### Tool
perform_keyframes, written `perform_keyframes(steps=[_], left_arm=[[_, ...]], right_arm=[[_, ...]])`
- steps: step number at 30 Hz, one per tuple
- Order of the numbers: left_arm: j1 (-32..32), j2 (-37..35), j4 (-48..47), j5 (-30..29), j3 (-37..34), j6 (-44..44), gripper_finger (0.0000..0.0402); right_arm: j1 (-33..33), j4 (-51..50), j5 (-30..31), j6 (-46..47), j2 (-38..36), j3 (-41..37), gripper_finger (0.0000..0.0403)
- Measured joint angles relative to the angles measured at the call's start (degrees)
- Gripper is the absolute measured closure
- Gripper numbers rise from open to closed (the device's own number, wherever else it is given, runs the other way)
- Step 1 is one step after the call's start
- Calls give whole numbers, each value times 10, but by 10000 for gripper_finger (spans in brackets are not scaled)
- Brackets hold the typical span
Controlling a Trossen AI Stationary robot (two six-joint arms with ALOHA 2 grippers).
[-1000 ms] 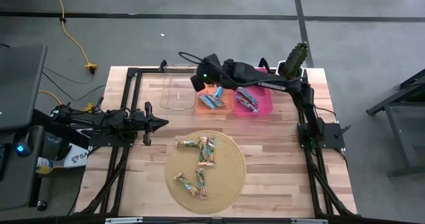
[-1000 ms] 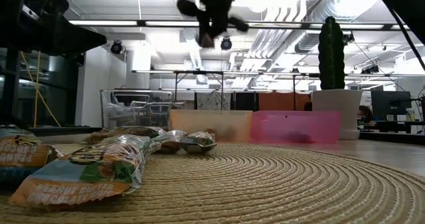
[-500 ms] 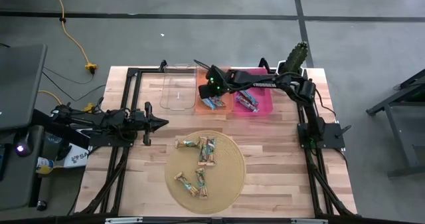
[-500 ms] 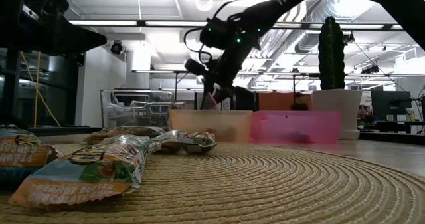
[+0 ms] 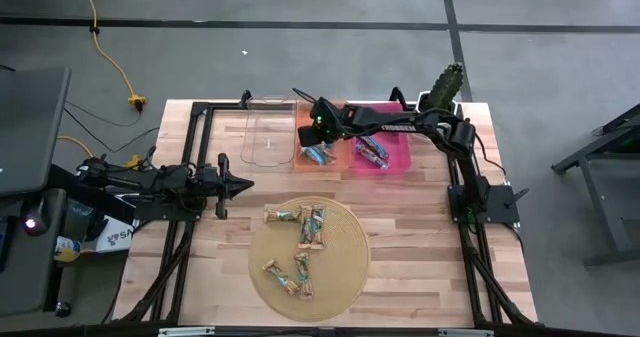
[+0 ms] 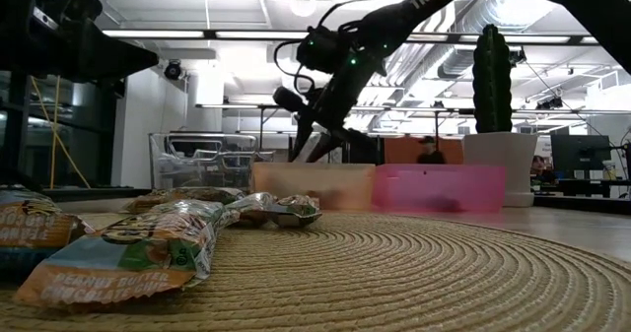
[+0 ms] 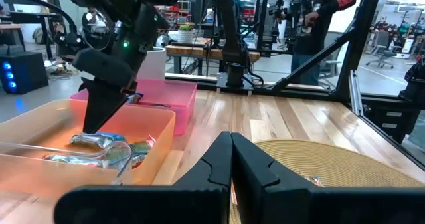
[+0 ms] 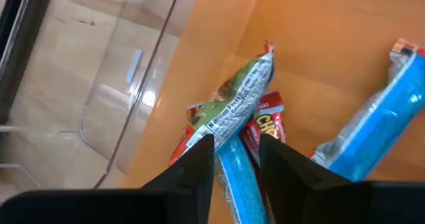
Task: Pick and place Granola Bars by type
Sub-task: Put the yellow granola bar into the transparent bin
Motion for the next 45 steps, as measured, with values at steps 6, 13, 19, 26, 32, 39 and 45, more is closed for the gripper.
perform_keyframes(steps=[6, 13, 19, 26, 32, 39, 45], left_arm=[[0, 0, 0, 0, 0, 0, 401], [0, 0, 0, 0, 0, 0, 401], [0, 0, 0, 0, 0, 0, 401], [0, 0, 0, 0, 0, 0, 401], [0, 0, 0, 0, 0, 0, 401], [0, 0, 0, 0, 0, 0, 401], [0, 0, 0, 0, 0, 0, 401]], right_arm=[[0, 24, -2, -48, -18, 0, 293], [4, 67, -6, -156, -77, 0, 293], [29, 122, -45, -267, -140, 0, 293], [82, 158, -52, -391, -186, 0, 293], [136, 161, -62, -442, -187, 0, 284], [188, 76, -58, -450, -182, -1, 251], [223, 10, -49, -454, -172, -1, 229]])
